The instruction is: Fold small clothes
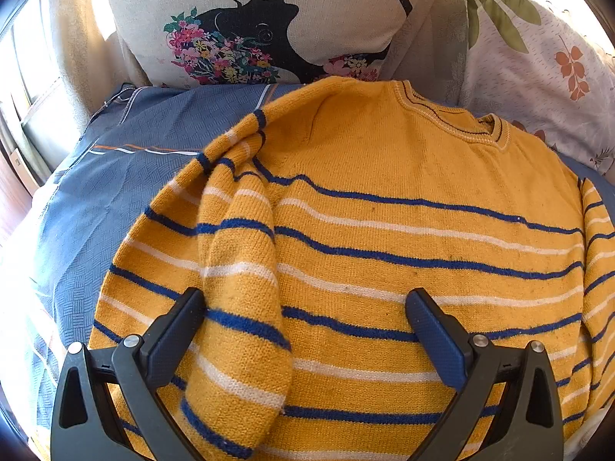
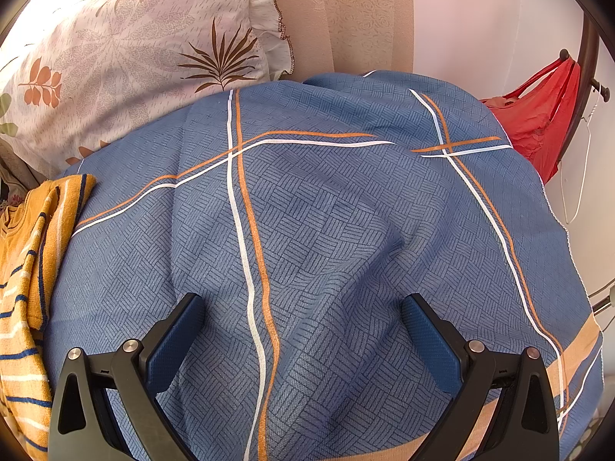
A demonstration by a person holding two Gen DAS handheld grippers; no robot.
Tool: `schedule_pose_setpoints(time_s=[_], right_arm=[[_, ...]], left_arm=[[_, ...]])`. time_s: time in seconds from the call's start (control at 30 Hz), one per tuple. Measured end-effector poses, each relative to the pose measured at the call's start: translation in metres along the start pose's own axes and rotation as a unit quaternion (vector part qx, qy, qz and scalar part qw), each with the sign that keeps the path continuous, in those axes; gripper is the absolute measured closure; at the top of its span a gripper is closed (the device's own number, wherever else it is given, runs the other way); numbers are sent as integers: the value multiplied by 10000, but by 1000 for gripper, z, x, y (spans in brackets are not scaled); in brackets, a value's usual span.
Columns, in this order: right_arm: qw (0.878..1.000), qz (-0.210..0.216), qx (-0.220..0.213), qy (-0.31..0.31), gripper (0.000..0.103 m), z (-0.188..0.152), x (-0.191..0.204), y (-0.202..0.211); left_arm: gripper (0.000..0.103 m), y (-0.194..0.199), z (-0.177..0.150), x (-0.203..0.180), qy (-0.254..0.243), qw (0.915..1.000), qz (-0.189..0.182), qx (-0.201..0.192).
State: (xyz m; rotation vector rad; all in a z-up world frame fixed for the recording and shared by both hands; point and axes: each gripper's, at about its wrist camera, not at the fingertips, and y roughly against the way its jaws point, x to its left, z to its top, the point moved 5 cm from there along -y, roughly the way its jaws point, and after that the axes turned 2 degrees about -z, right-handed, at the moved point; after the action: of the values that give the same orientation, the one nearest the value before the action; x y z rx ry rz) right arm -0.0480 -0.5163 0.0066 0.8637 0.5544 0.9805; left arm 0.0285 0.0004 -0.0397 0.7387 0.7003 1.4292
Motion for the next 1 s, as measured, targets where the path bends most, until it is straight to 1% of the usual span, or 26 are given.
schedule_pose_setpoints(time_s=[0.63, 1.0], right_arm=[[10000, 6, -4, 1, 0, 0, 0, 0], [10000, 0, -7, 6, 0, 1, 0, 0]], left_arm=[[0, -1, 1, -1, 27, 10000, 23, 9], [0, -2, 1, 6, 5, 9999, -81, 81]])
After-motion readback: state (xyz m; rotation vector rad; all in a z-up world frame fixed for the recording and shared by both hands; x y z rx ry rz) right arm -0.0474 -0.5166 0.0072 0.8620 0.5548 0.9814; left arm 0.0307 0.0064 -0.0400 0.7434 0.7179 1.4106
